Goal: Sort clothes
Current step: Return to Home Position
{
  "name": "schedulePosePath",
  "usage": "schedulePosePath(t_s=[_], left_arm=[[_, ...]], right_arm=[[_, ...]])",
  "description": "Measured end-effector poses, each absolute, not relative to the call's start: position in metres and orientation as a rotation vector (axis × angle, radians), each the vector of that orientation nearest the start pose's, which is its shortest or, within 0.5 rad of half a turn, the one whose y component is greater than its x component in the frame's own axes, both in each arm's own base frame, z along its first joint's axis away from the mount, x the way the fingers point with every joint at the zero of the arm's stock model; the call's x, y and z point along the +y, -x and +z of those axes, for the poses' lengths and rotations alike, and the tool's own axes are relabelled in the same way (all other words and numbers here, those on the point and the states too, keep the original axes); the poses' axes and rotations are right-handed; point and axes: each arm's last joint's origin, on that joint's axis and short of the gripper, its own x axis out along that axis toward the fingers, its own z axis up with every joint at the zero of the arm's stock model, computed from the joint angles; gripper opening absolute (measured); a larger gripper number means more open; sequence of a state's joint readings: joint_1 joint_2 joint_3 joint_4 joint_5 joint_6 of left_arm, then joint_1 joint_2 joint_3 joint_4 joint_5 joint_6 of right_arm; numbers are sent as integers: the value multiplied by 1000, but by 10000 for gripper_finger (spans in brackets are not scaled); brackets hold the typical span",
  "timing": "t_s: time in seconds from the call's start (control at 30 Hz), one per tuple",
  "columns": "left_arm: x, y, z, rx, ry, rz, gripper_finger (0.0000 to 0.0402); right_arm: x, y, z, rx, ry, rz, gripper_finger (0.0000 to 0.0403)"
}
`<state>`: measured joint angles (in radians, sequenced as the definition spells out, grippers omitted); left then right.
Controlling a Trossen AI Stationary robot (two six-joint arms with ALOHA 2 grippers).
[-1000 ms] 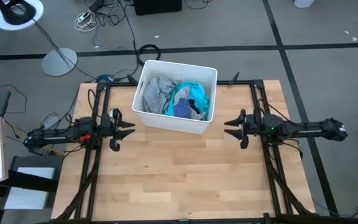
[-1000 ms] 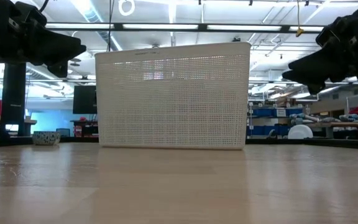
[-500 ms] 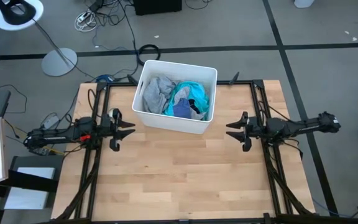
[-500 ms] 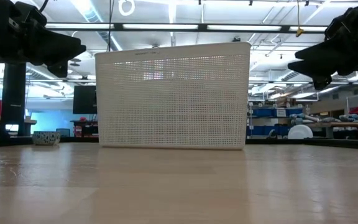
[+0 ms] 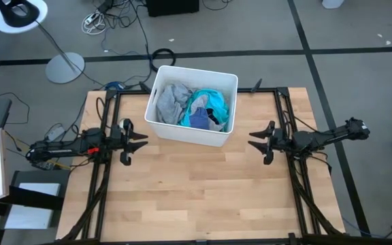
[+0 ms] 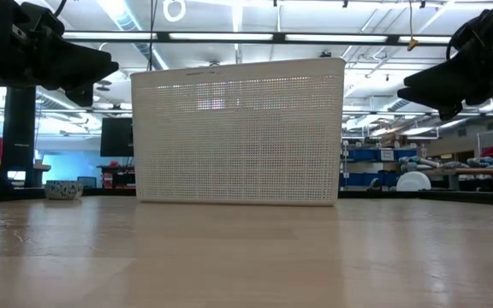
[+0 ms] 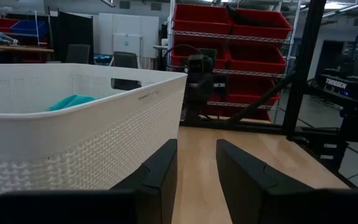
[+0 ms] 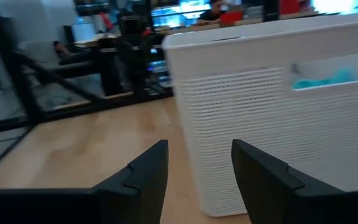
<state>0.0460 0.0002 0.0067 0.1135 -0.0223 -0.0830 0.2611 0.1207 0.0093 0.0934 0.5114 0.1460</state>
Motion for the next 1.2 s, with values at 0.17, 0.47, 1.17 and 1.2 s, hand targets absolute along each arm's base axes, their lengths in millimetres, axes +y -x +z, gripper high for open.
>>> schedulePosePath(t_s=[0.17,0.47,1.17,1.2], left_arm=[[5,-96,177,-123,81,63,117],[5,-96,177,-123,81,63,117],[5,-96,177,-123,81,63,117],[5,-96,177,-123,81,64,117]], right_arm=[[9,-100,164,15,-75,-364,178],[4,-97,163,22,-40,-584,178],[3,-97,164,8,-53,-600,178],[3,-97,164,8,-53,-600,178]])
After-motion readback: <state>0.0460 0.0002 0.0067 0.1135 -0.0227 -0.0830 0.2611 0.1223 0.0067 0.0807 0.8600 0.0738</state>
